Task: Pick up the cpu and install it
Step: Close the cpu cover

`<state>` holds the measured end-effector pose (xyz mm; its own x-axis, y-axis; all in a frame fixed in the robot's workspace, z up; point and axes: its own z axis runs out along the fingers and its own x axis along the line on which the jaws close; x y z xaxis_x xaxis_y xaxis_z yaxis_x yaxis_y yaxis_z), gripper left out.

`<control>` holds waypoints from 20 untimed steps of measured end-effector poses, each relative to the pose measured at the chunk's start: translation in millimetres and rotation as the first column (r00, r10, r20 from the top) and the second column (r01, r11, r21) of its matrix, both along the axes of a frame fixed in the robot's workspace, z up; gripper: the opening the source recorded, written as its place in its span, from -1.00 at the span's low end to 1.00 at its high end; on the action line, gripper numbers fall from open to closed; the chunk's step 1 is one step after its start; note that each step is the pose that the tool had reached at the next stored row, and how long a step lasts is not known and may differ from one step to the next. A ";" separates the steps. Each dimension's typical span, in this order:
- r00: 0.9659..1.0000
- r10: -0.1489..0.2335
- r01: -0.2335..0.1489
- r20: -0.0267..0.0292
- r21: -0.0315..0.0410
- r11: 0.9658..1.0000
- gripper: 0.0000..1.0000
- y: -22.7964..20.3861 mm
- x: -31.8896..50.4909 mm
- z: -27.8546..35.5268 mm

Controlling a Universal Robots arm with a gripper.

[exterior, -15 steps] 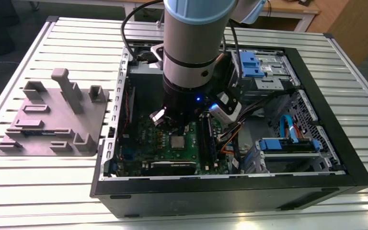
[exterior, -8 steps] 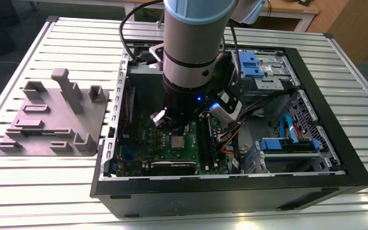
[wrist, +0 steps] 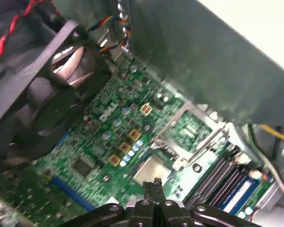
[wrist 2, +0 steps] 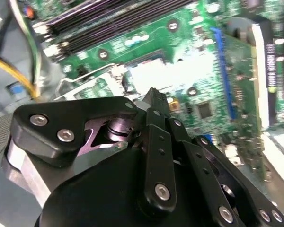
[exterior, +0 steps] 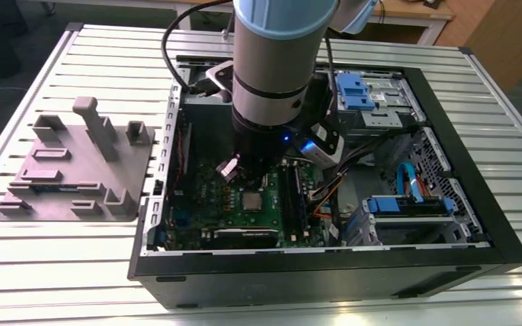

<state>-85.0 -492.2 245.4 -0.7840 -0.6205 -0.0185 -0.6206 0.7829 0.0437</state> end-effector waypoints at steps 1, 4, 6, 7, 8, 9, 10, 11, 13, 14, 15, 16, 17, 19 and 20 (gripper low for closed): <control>1.000 0.000 0.000 0.000 0.018 1.000 -0.80 0.0 1.3 0.1; 1.000 0.000 0.000 -0.001 0.070 0.998 -0.80 0.0 8.8 -0.1; 1.000 0.000 0.000 -0.005 0.082 0.997 -0.80 0.4 15.8 -0.9; 1.000 0.000 0.000 -0.007 0.085 0.996 -0.80 0.7 19.6 -1.5; 1.000 0.000 0.000 -0.010 0.087 0.996 -0.80 0.9 22.8 -2.0; 1.000 0.001 0.001 -0.012 0.092 0.996 -0.80 1.2 25.6 -2.5; 1.000 0.001 0.001 -0.014 0.099 0.995 -0.80 1.4 27.4 -2.5; 1.000 0.002 0.000 -0.015 0.112 0.994 -0.80 1.5 28.8 -2.6; 1.000 0.014 -0.012 -0.016 0.131 0.991 -0.80 1.5 29.7 -3.3; 0.999 0.030 -0.028 -0.015 0.133 0.991 -0.80 1.6 29.7 -4.4; 0.999 0.049 -0.046 -0.015 0.133 0.990 -0.80 1.6 29.7 -5.4; 0.998 0.067 -0.064 -0.015 0.133 0.989 -0.80 1.5 29.6 -6.3; 0.996 0.086 -0.083 -0.015 0.133 0.988 -0.80 1.6 29.7 -7.4; 0.992 0.121 -0.118 -0.015 0.133 0.984 -0.80 1.5 29.7 -9.2; 0.990 0.138 -0.135 -0.015 0.133 0.982 -0.80 1.5 29.7 -10.0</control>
<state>-55.3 -490.6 235.4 -0.6934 -0.7150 -0.0887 -0.7186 0.6774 0.1569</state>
